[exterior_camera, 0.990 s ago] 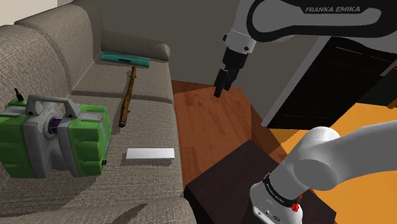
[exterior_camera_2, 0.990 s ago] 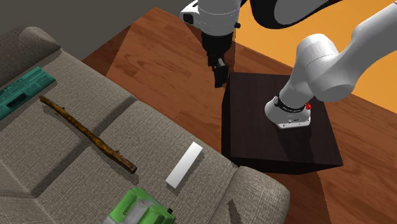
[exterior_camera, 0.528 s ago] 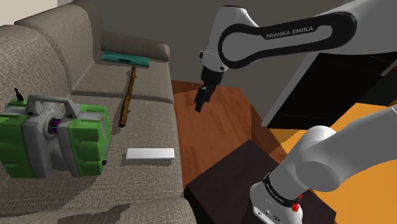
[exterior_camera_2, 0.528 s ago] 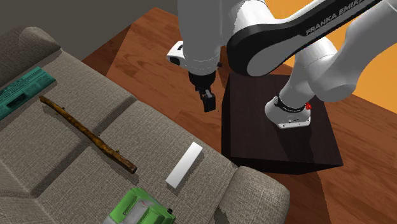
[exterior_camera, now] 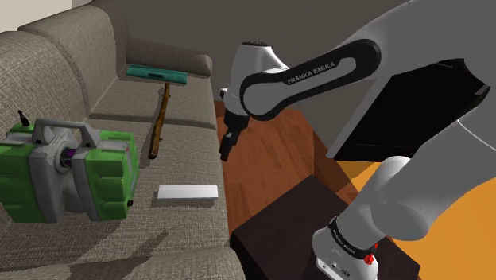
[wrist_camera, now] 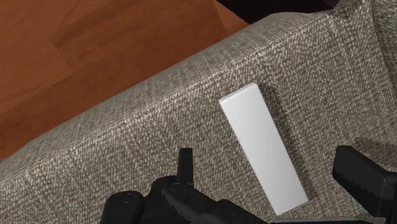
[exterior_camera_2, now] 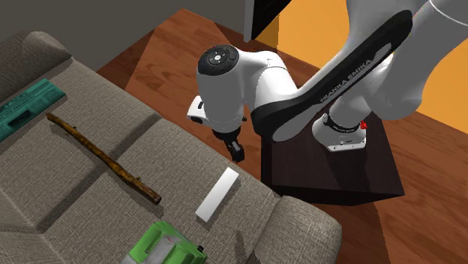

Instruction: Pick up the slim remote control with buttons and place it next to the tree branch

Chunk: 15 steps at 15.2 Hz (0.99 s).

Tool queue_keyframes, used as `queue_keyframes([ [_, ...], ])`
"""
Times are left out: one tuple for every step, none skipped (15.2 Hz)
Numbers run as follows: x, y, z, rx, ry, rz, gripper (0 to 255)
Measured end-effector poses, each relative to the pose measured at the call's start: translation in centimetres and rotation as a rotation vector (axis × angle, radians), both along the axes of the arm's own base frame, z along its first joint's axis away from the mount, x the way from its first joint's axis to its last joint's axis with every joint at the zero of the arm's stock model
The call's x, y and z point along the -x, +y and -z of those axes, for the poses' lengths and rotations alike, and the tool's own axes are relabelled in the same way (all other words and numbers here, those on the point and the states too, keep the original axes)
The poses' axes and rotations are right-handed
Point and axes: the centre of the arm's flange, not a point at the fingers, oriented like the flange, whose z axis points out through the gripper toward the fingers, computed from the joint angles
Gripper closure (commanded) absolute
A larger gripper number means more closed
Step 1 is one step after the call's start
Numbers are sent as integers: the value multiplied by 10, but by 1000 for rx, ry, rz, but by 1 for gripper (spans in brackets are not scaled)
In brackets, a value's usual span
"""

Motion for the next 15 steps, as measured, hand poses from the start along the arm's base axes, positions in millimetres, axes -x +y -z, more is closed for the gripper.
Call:
queue_keyframes([
  [-3,9,10,0,-2,-20,0],
  [-11,12,20,1,-4,-39,0],
  [-13,19,28,2,-6,-59,0],
  [-15,27,41,3,-7,-79,0],
  [-18,35,50,3,-9,-98,0],
  [-21,44,59,3,-11,-118,0],
  [-23,54,67,4,-14,-138,0],
  [-23,64,78,5,-15,-158,0],
  [-25,73,90,5,-17,-178,0],
  [-28,79,100,5,-19,-198,0],
  [-31,84,111,6,-21,-218,0],
  [-30,94,120,6,-22,-237,0],
  [-31,102,130,6,-25,-257,0],
  [-33,110,139,6,-27,-276,0],
  [-34,114,148,7,-27,-286,0],
])
